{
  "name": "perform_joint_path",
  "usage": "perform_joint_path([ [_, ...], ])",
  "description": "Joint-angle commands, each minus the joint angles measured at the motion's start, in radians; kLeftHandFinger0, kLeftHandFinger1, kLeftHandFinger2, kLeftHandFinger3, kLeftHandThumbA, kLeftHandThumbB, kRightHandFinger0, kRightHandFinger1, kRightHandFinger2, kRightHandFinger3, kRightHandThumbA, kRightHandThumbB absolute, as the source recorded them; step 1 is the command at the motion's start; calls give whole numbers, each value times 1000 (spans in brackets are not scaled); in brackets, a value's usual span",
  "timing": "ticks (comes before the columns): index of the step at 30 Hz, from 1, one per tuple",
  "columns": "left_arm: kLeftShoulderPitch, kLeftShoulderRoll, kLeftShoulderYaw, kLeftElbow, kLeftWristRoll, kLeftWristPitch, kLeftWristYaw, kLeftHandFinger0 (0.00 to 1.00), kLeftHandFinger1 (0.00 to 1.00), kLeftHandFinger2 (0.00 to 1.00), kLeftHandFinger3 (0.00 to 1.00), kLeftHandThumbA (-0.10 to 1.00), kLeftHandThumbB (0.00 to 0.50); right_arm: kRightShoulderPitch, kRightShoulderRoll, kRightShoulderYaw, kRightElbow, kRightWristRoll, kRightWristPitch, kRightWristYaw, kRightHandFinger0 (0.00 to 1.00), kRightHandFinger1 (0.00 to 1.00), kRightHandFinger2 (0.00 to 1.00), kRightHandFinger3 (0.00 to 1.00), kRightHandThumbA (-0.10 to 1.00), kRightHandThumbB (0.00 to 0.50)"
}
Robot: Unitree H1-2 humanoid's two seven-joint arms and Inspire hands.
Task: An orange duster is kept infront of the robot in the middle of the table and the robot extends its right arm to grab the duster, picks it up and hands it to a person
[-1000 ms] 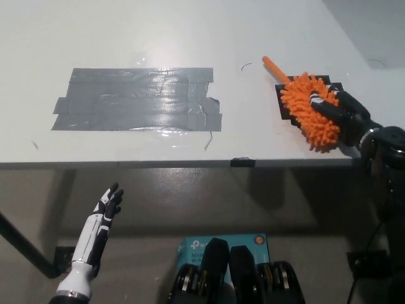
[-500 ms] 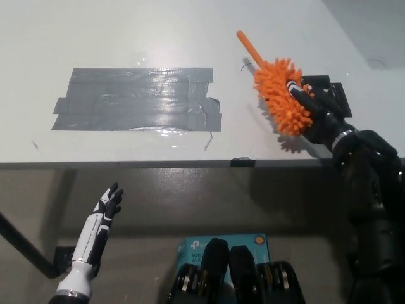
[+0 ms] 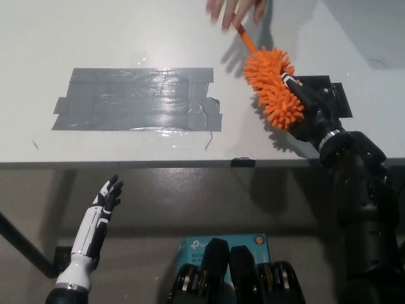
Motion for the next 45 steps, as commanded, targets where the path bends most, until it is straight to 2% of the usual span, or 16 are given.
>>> perform_joint_path([
  [1,-18,15,2,-23,-6,-26,-3,1000,1000,1000,1000,1000,98,-73,-5,12,-12,72,10,-26,0,342,734,1000,-100,125],
  [12,-21,15,1,-21,-1,-26,-1,1000,1000,1000,1000,1000,94,-69,-12,16,-6,89,10,-50,0,333,729,997,-100,124],
  [13,-20,16,1,-24,-2,-24,-2,1000,1000,1000,1000,1000,94,-66,-17,28,-9,93,10,-47,53,420,800,1000,-100,233],
  [14,-20,16,1,-27,-2,-23,-3,1000,1000,1000,1000,1000,94,-64,-21,37,-11,96,10,-46,67,454,844,961,-100,224],
  [15,-18,16,1,-30,-2,-21,-4,1000,1000,1000,1000,1000,94,-53,-29,61,-25,119,10,-41,494,876,1000,1000,-70,228],
  [16,-18,16,1,-30,-2,-21,-4,1000,1000,1000,1000,1000,94,-50,-30,66,-29,127,10,-41,494,876,1000,1000,-70,228],
  [17,-19,17,1,-30,-1,-21,-3,1000,1000,1000,1000,1000,94,-41,-35,82,-38,150,10,-13,1000,1000,1000,1000,154,380],
  [18,-19,17,1,-29,0,-23,-2,1000,1000,1000,1000,1000,93,-25,-45,106,-53,173,10,36,1000,1000,1000,1000,308,432],
  [19,-19,17,0,-29,1,-24,-3,1000,1000,1000,1000,1000,93,-16,-50,120,-62,177,10,61,1000,1000,1000,1000,355,442],
  [25,-25,16,1,-25,-7,-27,-6,1000,1000,1000,1000,999,83,15,-64,150,-129,170,10,108,1000,1000,1000,1000,525,487],
  [26,-27,16,-2,-26,-1,-27,-5,1000,1000,1000,1000,1000,97,41,-80,190,-197,99,-17,88,1000,1000,1000,1000,644,484],
  [30,-36,20,-2,-22,-2,-24,-9,1000,1000,1000,1000,1000,89,125,-142,337,-447,-139,-68,-20,1000,1000,1000,1000,785,500],
  [33,-40,22,-1,-17,-1,-23,-8,1000,1000,1000,1000,1000,87,189,-177,378,-605,-211,-75,-49,1000,1000,1000,1000,813,500],
  [34,-39,22,-1,-17,-3,-24,-9,1000,1000,1000,1000,1000,94,227,-190,384,-676,-233,-82,-52,1000,1000,1000,1000,822,466],
  [36,-36,23,0,-15,-5,-27,-10,1000,1000,1000,1000,1000,92,300,-218,398,-797,-277,-100,-59,1000,1000,1000,1000,845,459],
  [45,-15,21,-6,-20,1,-24,-11,1000,1000,1000,1000,1000,84,569,-225,352,-971,-273,-236,-41,1000,1000,1000,1000,833,415],
])
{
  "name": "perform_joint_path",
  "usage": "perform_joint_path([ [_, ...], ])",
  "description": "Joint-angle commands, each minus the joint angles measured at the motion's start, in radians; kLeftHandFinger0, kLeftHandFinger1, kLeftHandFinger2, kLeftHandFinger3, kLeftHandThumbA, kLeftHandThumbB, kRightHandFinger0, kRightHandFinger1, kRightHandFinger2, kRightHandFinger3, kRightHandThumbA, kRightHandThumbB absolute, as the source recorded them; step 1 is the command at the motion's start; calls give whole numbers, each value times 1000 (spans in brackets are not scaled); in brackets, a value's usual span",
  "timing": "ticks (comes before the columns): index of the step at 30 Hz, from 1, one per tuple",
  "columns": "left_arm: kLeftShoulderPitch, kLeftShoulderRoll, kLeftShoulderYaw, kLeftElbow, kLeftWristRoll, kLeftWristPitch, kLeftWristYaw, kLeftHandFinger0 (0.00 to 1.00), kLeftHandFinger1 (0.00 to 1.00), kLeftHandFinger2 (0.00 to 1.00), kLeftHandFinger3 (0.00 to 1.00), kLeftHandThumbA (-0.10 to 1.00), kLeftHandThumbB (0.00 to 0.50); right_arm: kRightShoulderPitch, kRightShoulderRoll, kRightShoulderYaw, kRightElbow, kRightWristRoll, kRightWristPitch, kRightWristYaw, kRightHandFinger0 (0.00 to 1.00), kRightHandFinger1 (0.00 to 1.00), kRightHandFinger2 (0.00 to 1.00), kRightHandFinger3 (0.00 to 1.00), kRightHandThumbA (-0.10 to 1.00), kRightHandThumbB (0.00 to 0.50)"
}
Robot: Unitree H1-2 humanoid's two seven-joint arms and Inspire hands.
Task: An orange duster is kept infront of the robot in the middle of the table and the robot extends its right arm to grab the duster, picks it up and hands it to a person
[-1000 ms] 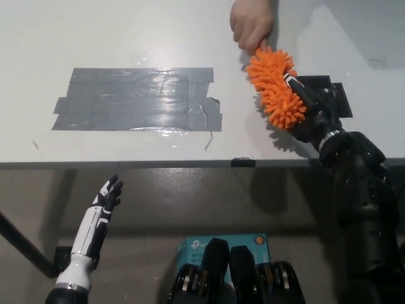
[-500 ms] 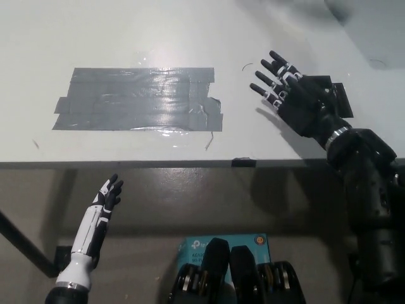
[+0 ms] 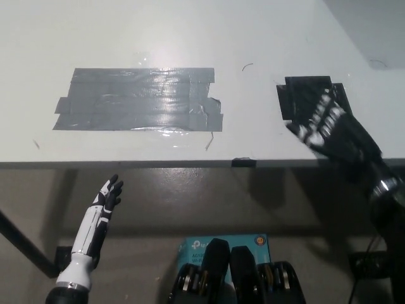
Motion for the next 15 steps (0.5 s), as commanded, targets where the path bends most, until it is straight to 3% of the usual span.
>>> perform_joint_path([
  [1,-4,19,-6,-25,-3,-23,-14,1000,1000,1000,1000,994,78,148,-28,-4,-200,-126,-261,-22,1000,1000,1000,1000,833,408],
  [9,12,14,-12,-11,3,-38,-11,996,1000,1000,1000,967,88,224,2,12,-2,-245,-536,-79,1000,1000,1000,1000,865,331],
  [10,13,12,-13,-6,2,-42,-11,995,1000,1000,1000,969,90,228,2,24,36,-275,-551,-97,1000,1000,1000,1000,892,349],
  [15,23,8,-17,-11,1,-38,-15,992,1000,1000,1000,968,90,244,-1,46,113,-328,-579,-127,1000,1000,1000,1000,900,328],
])
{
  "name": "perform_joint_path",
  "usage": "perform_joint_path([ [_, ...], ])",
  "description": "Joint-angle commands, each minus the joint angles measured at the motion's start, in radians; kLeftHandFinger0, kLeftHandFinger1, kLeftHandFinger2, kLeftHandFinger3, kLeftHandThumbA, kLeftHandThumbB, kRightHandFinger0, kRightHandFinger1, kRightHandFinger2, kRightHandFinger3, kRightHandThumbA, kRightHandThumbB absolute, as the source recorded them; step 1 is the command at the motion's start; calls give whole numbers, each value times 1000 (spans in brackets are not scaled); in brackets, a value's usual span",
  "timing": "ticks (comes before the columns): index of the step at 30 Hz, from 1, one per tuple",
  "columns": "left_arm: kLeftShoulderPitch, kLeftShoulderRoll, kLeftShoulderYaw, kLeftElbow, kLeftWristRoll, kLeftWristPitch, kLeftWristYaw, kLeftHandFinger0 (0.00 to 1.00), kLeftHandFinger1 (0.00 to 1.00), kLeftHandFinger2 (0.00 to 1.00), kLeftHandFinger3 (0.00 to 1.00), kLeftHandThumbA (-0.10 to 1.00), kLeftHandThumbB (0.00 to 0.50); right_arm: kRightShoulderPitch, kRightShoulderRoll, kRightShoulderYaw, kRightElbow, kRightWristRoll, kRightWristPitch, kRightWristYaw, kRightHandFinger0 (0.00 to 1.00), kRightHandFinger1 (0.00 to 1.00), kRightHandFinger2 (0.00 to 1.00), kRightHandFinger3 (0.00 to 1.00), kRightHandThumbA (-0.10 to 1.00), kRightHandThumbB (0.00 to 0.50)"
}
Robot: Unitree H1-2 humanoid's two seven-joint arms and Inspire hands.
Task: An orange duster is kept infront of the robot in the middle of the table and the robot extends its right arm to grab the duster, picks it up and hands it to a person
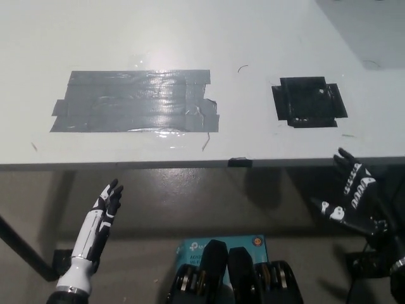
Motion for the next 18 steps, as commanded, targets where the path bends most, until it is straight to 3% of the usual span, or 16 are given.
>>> perform_joint_path([
  [1,5,10,-17,-24,-1,-36,-18,993,1000,1000,1000,967,91,2,2,39,103,-200,-366,-95,1000,1000,1000,1000,901,330],
  [10,11,7,-18,-25,-4,-36,-16,987,1000,1000,1000,972,104,-4,-7,59,170,-218,-397,-98,1000,1000,1000,1000,845,292],
  [18,5,8,-19,-20,7,-37,-6,978,1000,1000,1000,988,118,-24,-8,70,202,-228,-420,-99,1000,1000,1000,1000,848,310],
])
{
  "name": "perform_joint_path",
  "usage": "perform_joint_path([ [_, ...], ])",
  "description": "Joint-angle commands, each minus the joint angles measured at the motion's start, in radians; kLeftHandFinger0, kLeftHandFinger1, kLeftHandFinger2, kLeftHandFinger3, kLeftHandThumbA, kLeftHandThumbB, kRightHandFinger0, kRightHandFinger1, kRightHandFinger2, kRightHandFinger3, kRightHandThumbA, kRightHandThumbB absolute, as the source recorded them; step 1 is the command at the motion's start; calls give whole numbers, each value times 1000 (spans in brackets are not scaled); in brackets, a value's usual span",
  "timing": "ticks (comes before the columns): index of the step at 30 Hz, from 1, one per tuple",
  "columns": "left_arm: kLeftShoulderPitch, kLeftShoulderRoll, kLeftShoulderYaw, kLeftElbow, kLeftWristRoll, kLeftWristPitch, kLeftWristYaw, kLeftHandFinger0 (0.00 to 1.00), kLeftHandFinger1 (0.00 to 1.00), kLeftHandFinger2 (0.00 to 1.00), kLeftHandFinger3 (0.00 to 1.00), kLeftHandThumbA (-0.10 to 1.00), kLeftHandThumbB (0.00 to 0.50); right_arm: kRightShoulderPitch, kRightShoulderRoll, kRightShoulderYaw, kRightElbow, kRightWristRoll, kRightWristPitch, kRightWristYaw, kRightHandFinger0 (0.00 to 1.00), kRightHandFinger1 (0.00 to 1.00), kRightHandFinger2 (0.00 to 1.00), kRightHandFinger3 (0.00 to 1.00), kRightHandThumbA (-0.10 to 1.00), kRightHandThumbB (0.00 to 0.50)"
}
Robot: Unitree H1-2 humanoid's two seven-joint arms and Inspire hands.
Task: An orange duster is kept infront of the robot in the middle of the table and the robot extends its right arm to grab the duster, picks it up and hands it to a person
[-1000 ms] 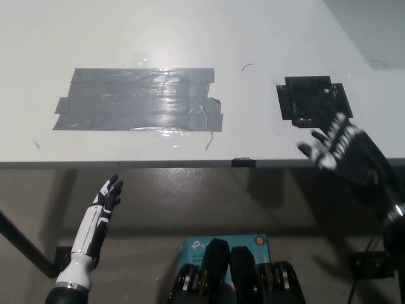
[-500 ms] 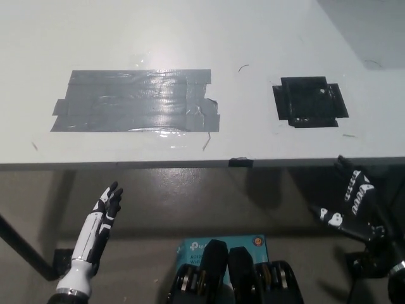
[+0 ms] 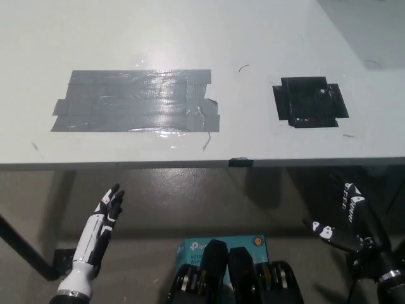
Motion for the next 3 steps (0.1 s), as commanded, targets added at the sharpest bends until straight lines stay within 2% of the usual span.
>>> perform_joint_path([
  [1,-2,8,-10,-22,5,-38,-7,978,1000,1000,1000,989,119,-32,-9,12,-3,-65,-153,-37,1000,1000,1000,1000,847,308],
  [3,-1,7,-10,-21,1,-39,-8,979,1000,1000,1000,987,119,-33,-10,13,-4,-65,-153,-35,1000,1000,1000,1000,840,312],
])
